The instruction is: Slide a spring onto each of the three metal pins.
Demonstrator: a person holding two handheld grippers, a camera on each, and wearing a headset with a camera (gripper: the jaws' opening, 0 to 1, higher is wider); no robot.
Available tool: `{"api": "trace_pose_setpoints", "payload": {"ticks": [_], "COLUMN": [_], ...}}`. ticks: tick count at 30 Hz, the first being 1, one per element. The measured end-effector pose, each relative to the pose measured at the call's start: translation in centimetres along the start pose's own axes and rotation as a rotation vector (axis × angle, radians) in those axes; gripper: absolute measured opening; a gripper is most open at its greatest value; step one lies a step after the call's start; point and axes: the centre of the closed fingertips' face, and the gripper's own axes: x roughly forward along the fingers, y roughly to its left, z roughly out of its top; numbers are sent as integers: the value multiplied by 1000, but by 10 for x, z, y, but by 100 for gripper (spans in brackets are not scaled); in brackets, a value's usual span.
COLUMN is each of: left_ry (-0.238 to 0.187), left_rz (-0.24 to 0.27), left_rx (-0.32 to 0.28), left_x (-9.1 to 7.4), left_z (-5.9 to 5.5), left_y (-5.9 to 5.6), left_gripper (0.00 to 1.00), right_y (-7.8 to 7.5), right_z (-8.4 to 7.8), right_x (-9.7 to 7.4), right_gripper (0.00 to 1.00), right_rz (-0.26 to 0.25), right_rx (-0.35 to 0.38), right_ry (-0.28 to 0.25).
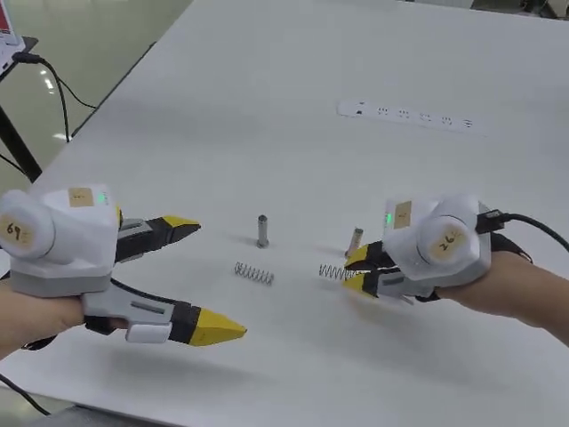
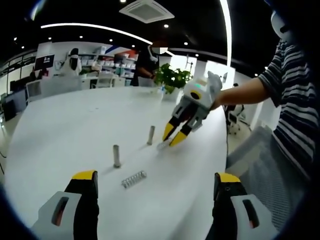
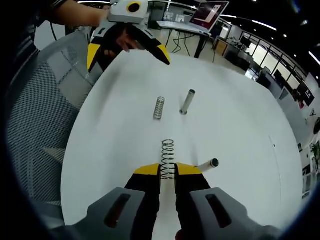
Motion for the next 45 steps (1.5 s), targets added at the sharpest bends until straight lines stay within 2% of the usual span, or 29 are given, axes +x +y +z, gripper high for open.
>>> {"api": "trace_pose_setpoints", "payload": {"ticks": [6,8,15,18,25,30,38,45], "left_ry": [21,21,5,-8,-2,-10,-42,-61], "left_rz": [-44,-72,-125,-153,-229,-252,-284,-308], "left_rx": [7,14,21,29,66,96,114,117], "left_x": [6,10,31,42,71,86,97,100], "left_z": [-3,0,14,21,29,33,45,49], "left_y": [-13,-19,-27,-34,-55,-63,-71,-77], "left_gripper": [90,87,76,71,58,48,29,19], "right_y": [2,4,13,19,28,31,35,35], "right_z": [0,-1,5,7,12,14,20,27], "right_x": [-19,-25,-41,-45,-51,-55,-60,-63], "right_gripper": [8,8,8,8,8,8,8,8], "right_rz": [-14,-17,-20,-15,-10,-12,-7,-7], "right_rx": [12,10,-12,-31,-61,-60,-66,-67], "right_ry": [-22,-26,-51,-60,-73,-82,-101,-125]}}
